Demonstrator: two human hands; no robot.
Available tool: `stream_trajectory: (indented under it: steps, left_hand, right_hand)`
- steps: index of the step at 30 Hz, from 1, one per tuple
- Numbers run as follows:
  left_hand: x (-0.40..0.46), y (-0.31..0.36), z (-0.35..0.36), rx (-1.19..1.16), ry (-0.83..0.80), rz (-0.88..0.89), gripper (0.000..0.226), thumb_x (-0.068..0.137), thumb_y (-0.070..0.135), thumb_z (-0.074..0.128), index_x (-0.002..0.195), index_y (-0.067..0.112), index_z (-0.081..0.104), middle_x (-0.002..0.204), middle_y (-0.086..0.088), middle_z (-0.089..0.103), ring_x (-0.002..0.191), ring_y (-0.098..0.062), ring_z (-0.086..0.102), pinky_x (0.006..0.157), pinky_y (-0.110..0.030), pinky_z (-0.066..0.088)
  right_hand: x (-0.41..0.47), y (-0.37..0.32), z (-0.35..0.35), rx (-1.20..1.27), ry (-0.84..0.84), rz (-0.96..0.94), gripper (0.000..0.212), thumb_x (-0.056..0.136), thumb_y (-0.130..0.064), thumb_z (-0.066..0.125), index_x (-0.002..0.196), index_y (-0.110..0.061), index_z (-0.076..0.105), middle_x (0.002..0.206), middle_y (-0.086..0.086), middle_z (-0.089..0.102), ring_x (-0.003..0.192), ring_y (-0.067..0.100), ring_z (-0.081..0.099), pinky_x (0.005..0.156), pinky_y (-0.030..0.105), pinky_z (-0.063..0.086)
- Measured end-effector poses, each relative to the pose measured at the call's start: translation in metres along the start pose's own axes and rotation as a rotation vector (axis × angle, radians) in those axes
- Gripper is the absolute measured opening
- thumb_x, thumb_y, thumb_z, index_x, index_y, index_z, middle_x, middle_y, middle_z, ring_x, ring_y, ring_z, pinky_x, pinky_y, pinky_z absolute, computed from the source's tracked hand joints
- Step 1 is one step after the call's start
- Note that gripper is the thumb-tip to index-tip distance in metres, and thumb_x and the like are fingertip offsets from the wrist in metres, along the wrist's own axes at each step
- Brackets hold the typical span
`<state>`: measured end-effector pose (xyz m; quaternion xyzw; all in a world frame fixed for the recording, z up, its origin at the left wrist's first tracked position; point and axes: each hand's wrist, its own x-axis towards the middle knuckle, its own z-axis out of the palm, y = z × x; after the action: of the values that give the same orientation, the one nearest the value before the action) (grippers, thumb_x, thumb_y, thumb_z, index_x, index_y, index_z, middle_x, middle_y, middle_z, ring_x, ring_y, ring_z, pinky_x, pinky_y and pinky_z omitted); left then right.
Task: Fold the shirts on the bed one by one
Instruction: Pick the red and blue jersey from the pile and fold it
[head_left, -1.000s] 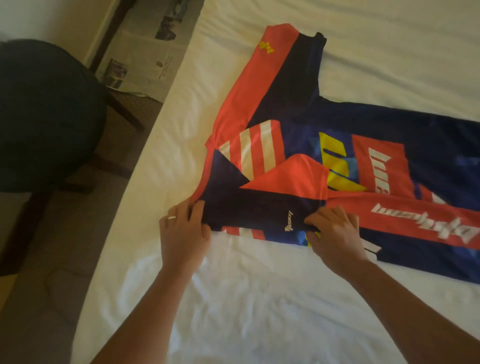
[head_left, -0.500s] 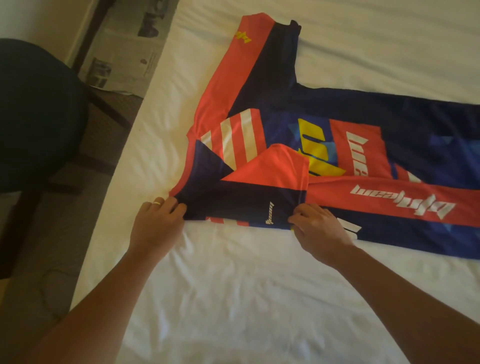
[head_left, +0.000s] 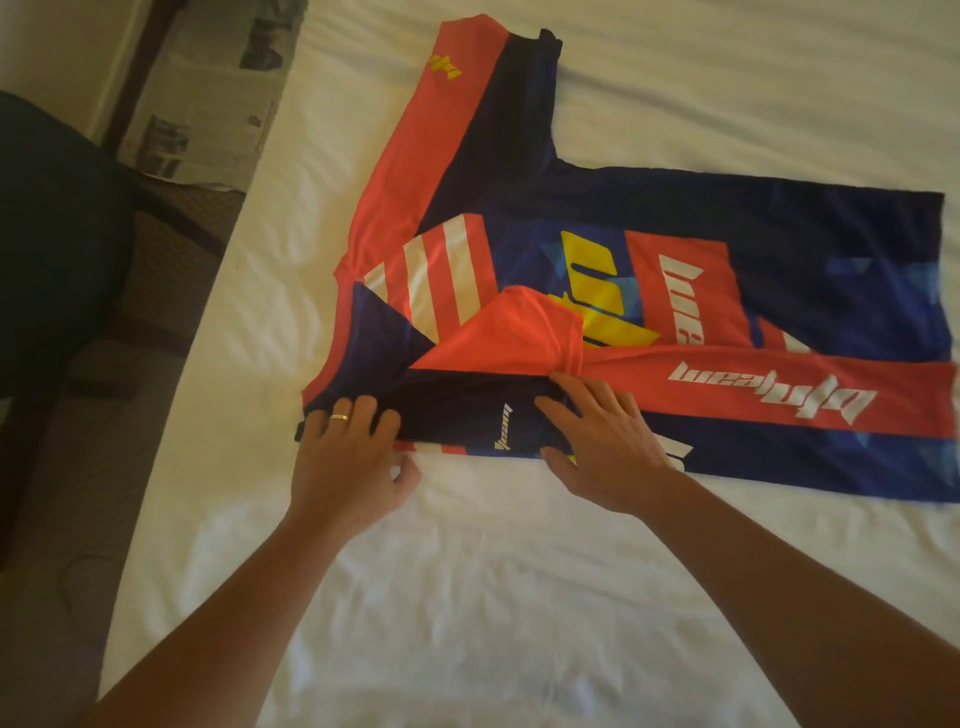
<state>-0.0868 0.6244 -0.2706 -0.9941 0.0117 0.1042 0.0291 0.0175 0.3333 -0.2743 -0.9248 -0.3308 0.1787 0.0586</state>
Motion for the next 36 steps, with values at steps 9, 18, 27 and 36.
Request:
stream_trajectory:
  steps: [9, 18, 27, 36]
  left_hand:
    - [0.034, 0.067, -0.008, 0.044, -0.098, 0.209, 0.06, 0.076, 0.027, 0.059, 0.136, 0.015, 0.059, 0.135, -0.025, 0.056, 0.113, -0.049, 0.059, 0.083, -0.054, 0.051]
    - [0.047, 0.076, 0.003, 0.201, -0.095, 0.222, 0.056, 0.095, 0.001, 0.039, 0.147, 0.017, 0.053, 0.146, -0.033, 0.047, 0.107, -0.05, 0.065, 0.058, -0.047, 0.058]
    - [0.01, 0.067, -0.026, 0.198, -0.063, 0.355, 0.061, 0.084, 0.002, 0.031, 0.135, 0.006, 0.064, 0.136, -0.031, 0.058, 0.097, -0.049, 0.069, 0.041, -0.045, 0.052]
    - [-0.11, 0.08, -0.015, 0.183, -0.205, 0.466, 0.063, 0.081, 0.003, 0.03, 0.131, 0.007, 0.067, 0.131, -0.032, 0.06, 0.091, -0.047, 0.071, 0.038, -0.044, 0.05]
  right_hand:
    - [-0.09, 0.095, 0.006, -0.158, 0.081, 0.122, 0.064, 0.076, -0.025, 0.07, 0.137, -0.01, 0.058, 0.143, 0.021, 0.049, 0.121, 0.044, 0.051, 0.093, 0.055, 0.05]
    - [-0.146, 0.208, 0.022, -0.29, -0.03, 0.435, 0.06, 0.088, -0.015, 0.024, 0.139, 0.005, 0.051, 0.135, 0.041, 0.049, 0.11, 0.057, 0.058, 0.071, 0.057, 0.059]
    - [-0.192, 0.182, 0.025, -0.263, 0.076, 0.385, 0.054, 0.085, -0.007, 0.029, 0.127, 0.006, 0.062, 0.124, 0.032, 0.062, 0.096, 0.05, 0.066, 0.057, 0.051, 0.059]
    - [-0.301, 0.103, 0.065, -0.155, -0.178, 0.468, 0.052, 0.087, -0.007, 0.037, 0.132, 0.008, 0.058, 0.131, 0.035, 0.056, 0.103, 0.059, 0.06, 0.066, 0.061, 0.058]
